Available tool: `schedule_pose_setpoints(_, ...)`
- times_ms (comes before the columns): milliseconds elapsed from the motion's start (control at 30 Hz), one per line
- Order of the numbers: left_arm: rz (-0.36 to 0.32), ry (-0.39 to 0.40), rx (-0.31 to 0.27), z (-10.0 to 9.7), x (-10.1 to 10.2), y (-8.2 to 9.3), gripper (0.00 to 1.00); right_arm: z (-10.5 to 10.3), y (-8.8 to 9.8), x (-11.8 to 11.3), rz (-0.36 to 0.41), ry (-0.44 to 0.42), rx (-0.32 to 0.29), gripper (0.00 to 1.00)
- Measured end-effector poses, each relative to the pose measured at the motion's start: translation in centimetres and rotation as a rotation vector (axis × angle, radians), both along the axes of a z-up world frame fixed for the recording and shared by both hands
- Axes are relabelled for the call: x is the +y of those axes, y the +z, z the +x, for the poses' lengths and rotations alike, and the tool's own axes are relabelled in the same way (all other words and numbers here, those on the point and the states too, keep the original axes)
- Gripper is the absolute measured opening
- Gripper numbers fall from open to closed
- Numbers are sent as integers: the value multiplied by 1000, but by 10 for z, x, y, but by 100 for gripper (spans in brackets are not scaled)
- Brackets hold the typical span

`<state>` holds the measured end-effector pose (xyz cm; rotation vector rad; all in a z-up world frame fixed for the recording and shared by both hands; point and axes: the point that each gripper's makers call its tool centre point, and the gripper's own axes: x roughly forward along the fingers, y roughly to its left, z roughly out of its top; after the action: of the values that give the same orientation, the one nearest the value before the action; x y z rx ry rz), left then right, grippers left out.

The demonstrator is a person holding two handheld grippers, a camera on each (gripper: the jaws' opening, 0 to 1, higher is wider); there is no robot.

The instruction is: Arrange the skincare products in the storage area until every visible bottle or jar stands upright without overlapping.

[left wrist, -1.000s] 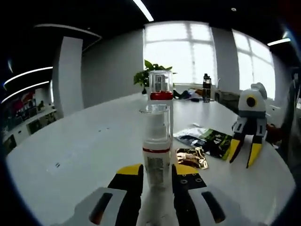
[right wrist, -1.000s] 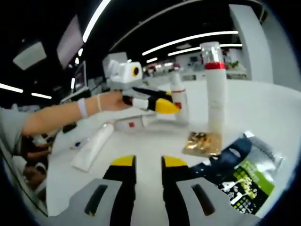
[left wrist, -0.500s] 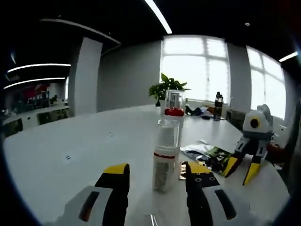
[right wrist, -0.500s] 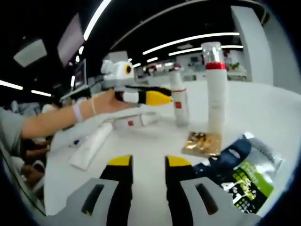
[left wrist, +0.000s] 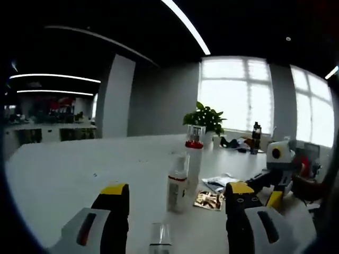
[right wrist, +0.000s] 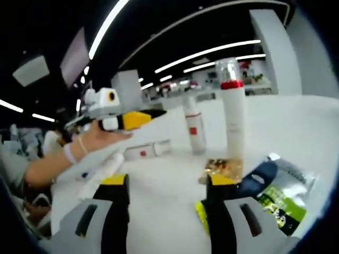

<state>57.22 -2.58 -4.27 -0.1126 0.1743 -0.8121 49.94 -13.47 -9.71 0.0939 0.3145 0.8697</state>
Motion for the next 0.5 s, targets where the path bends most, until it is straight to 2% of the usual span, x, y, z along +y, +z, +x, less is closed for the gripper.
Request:
schedule_pose_setpoints(200, 58, 105, -64, -14, 16, 10, 90, 4, 8, -2, 37, -26, -27, 83)
schedule_pose_setpoints(267, 52, 129, -63, -16, 19, 12, 100, 5, 9, -3, 42, -32, -35, 88)
schedule_pose_setpoints(300, 35, 175, -59, -17, 24, 13, 99, 6, 10, -4, 44, -39, -39, 92)
schedule_pose_setpoints(367, 51, 211, -56, -22, 32, 12, 100, 8, 12, -4, 40, -37, -60, 100)
schedule_pose_setpoints(500, 97, 284, -85, -37, 49, 12, 100, 5, 13, -5, 18, -25, -86, 100)
